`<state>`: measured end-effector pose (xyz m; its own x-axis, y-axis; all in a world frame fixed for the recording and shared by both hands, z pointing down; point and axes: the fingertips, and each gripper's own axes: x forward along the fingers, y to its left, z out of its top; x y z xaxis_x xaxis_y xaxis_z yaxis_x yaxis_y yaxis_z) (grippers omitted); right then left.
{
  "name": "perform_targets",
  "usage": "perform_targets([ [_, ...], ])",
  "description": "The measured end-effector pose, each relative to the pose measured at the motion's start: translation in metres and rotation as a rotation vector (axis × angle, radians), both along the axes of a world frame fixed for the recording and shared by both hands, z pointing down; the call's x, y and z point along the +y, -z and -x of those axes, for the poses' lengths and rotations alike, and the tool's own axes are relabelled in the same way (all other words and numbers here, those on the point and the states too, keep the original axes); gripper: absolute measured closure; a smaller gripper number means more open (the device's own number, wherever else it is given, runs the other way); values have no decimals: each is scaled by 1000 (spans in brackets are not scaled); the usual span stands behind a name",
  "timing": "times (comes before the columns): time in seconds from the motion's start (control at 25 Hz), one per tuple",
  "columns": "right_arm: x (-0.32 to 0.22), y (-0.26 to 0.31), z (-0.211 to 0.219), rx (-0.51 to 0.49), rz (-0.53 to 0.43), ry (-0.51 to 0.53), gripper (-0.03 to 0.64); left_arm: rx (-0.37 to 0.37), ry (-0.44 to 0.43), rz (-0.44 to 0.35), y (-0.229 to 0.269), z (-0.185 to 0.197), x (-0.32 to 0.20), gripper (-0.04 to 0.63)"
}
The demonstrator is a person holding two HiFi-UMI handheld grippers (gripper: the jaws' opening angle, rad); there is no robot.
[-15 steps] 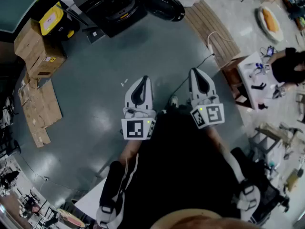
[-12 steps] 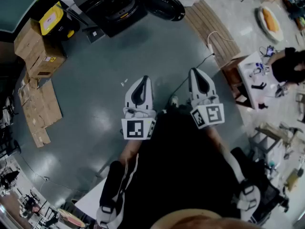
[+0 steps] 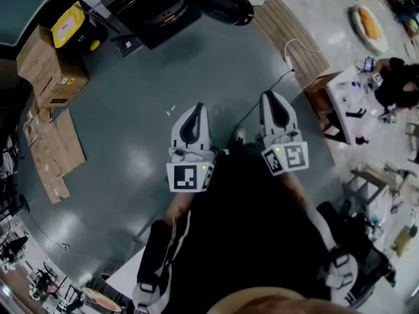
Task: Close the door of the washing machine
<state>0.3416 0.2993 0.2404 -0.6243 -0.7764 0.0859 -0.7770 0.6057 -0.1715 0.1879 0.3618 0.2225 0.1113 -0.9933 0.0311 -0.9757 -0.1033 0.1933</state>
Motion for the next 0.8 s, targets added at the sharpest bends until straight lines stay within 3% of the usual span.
perform_targets([
  [0.04, 0, -4, 2, 2, 12, -5, 575, 1, -1, 4, -1, 2, 1, 589],
  [0.08, 1, -9, 5, 11, 25, -3, 491, 5, -2, 6, -3, 5, 3, 589],
  [0.12, 3, -13, 8, 22, 34, 1, 469, 9, -4, 7, -4, 7, 3, 589],
  [0.8, 28, -20, 55, 27, 27, -61, 469, 26, -87, -3, -16, 53, 17, 589],
])
